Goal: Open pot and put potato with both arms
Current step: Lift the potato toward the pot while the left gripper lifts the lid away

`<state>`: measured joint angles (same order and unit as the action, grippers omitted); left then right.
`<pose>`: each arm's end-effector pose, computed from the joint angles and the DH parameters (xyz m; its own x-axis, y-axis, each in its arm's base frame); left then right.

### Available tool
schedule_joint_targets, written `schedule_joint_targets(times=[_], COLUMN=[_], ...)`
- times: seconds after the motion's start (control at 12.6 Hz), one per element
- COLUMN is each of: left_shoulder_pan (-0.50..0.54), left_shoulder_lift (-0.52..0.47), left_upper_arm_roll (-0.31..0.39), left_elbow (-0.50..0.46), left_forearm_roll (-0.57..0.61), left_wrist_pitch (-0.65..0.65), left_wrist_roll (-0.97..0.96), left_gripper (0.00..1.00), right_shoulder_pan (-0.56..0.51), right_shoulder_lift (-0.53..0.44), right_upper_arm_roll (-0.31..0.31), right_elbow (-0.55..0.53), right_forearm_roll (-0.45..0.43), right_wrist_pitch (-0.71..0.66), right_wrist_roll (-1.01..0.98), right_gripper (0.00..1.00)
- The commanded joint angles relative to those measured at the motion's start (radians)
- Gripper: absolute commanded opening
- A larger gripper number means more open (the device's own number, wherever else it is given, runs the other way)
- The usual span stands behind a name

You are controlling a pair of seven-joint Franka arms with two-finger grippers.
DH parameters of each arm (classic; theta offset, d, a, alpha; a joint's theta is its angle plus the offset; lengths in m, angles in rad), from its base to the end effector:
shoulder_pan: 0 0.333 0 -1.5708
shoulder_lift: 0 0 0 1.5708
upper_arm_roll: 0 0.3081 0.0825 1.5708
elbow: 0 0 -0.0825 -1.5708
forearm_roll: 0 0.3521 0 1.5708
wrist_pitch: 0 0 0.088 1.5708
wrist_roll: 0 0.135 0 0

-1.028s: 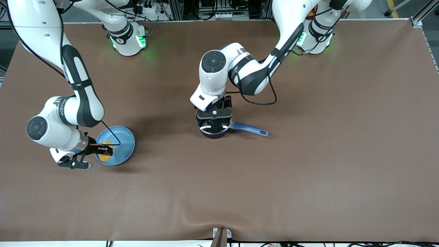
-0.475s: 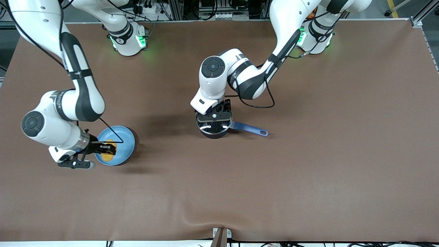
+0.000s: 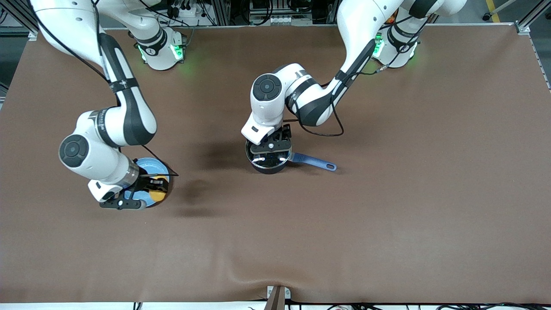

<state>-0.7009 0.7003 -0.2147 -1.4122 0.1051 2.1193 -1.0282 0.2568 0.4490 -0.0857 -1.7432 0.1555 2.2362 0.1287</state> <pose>0.4504 -0.5301 0.2780 0.9937 0.1086 -0.0282 0.1098 -0.9930 0.0440 0.6251 0.1207 0.3070 0.9986 -0.0430 0.0311 -0.0399 -0.9948 -0.0940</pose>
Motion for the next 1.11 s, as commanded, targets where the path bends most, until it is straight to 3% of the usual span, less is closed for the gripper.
schedule_joint_targets(times=[0.0, 0.32, 0.79, 0.87, 1.03], left_shoulder_pan=[-0.011, -0.011, -0.011, -0.011, -0.011], left_shoulder_lift=[-0.001, 0.005, 0.013, 0.013, 0.015], left_upper_arm_roll=[0.006, 0.006, 0.006, 0.006, 0.006], left_elbow=[0.004, 0.009, 0.010, 0.010, 0.012], left_forearm_roll=[0.030, 0.022, 0.019, 0.021, 0.025], left_wrist_pitch=[0.001, 0.002, 0.002, 0.002, 0.002], left_wrist_roll=[-0.046, -0.044, -0.044, -0.044, -0.043], left_gripper=[0.85, 0.78, 0.47, 0.38, 0.00], right_shoulder_pan=[0.016, 0.053, 0.124, 0.131, 0.142], right_shoulder_lift=[-0.015, -0.026, -0.043, -0.044, -0.046], right_upper_arm_roll=[-0.006, -0.005, -0.003, -0.002, 0.000], right_elbow=[0.014, 0.053, 0.067, 0.067, 0.065], right_forearm_roll=[0.015, 0.016, 0.016, 0.018, 0.039], right_wrist_pitch=[-0.016, -0.076, -0.092, -0.102, -0.112], right_wrist_roll=[0.023, 0.063, 0.170, 0.173, 0.164], right_gripper=[0.00, 0.00, 0.00, 0.00, 0.00])
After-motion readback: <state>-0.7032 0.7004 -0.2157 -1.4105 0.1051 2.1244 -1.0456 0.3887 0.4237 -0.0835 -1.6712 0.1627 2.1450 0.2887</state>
